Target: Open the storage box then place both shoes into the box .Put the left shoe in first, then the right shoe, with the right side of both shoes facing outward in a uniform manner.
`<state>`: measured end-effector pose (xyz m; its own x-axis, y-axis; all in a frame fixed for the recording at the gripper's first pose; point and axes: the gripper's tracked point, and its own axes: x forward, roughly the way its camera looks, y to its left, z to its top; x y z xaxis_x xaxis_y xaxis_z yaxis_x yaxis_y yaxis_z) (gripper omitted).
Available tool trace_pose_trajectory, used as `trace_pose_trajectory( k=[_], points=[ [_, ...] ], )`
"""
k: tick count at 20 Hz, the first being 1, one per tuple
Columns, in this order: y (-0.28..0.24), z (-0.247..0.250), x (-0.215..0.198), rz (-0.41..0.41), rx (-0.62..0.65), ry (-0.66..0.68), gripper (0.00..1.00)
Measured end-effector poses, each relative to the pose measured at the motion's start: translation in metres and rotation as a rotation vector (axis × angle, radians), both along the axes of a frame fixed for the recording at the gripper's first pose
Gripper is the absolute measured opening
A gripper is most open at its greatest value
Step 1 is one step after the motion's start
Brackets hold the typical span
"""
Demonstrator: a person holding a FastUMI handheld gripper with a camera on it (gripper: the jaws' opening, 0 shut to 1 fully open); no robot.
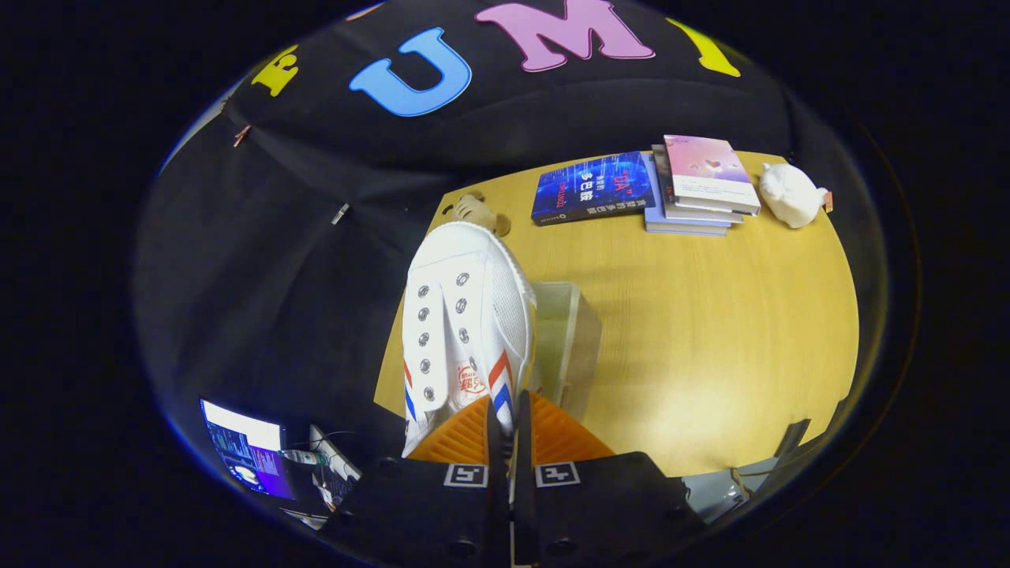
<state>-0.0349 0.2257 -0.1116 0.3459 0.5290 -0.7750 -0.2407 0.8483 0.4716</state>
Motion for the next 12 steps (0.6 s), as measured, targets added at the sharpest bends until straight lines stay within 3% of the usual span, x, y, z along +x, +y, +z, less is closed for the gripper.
trace_pose_trajectory(
  k=[5,9,12],
  points=[
    [0.020,-0.032,-0.006,0.030,-0.109,0.045,0.07],
    [0.013,-0.074,0.004,-0.038,-0.176,0.128,0.07],
    [0.011,-0.079,0.004,-0.063,-0.200,0.144,0.07]
  ],
)
